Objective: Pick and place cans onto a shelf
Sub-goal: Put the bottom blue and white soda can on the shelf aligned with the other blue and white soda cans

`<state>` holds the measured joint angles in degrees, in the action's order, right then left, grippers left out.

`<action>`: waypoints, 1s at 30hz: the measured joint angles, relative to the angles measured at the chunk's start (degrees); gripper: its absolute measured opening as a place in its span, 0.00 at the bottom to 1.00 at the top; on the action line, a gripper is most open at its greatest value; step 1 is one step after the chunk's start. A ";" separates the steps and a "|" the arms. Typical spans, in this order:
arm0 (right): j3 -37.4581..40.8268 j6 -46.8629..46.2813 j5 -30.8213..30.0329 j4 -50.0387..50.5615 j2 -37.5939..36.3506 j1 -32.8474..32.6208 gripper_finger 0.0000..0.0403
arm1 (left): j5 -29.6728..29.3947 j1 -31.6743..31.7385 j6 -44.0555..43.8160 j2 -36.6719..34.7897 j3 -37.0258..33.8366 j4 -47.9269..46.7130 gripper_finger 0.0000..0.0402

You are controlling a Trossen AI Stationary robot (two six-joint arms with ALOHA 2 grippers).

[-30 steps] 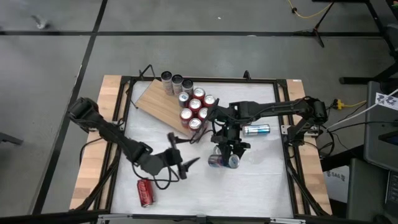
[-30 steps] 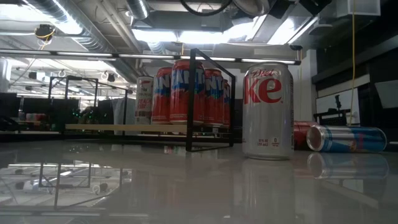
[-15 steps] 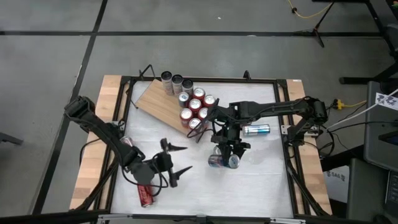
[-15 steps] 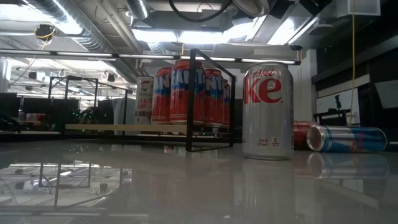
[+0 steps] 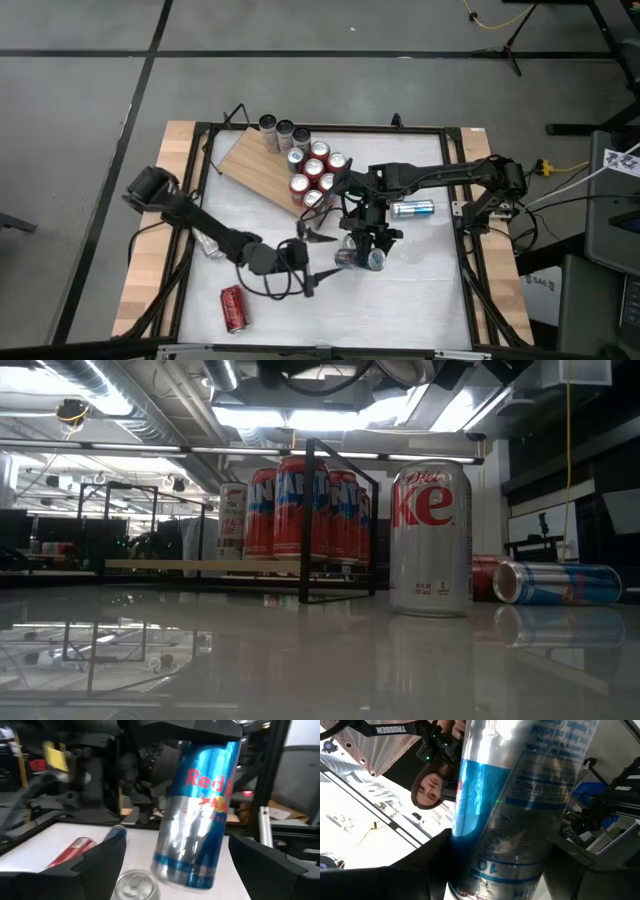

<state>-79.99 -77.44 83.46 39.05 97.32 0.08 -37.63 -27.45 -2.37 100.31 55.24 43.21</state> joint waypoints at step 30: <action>0.00 1.23 -1.95 -0.02 0.24 2.18 0.60 | 5.15 4.18 7.06 11.20 9.46 4.82 0.66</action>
<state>-79.99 -76.20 81.51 39.03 97.56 2.26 -32.49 -23.27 4.69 111.50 64.71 48.03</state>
